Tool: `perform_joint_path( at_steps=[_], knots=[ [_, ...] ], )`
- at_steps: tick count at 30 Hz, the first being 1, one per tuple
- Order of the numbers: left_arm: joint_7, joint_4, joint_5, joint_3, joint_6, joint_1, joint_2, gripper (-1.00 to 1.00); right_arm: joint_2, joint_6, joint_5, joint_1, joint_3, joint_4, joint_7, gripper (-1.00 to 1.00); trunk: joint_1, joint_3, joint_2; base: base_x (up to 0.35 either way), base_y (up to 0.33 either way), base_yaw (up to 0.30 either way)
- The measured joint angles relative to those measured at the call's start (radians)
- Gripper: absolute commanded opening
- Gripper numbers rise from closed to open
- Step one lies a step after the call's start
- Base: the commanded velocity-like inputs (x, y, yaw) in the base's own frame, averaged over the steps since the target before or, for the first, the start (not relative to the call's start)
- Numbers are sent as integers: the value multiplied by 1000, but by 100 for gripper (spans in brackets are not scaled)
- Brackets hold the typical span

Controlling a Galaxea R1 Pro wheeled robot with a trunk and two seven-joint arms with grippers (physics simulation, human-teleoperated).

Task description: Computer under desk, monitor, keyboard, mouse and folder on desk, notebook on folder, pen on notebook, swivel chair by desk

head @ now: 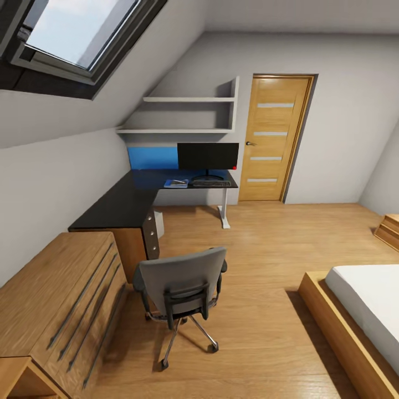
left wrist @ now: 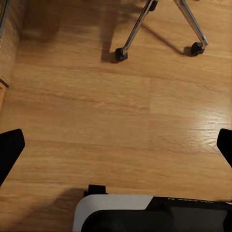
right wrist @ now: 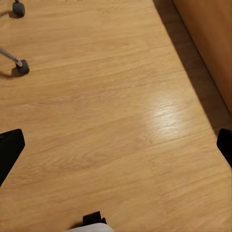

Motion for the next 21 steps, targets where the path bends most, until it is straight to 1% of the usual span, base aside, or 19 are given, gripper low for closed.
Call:
perform_joint_path(
  at_steps=[4,9,14,17,18,21],
  knots=[
    [1,0,0,0,3,0,0,100,-1,0,2,-1,-1,-21,0,100,0,0,0,0,0,0],
    [11,0,2,-1,13,0,-1,100,0,0,1,-1,-1,-44,0,100,19,-16,-35,0,0,0],
    [42,-1,1,-2,28,0,-5,100,1,0,1,-1,-1,-59,0,100,38,-31,-70,0,0,0],
    [54,-2,1,-3,35,0,-15,100,1,0,2,-1,0,-75,0,100,50,-41,-91,0,0,0],
    [57,-2,1,-5,42,0,-22,100,1,0,2,-1,0,-82,0,100,54,-44,-98,0,0,0],
    [59,-3,1,-5,63,0,-35,100,1,0,2,-1,0,-95,0,100,65,-53,-119,0,0,0]
  ],
)
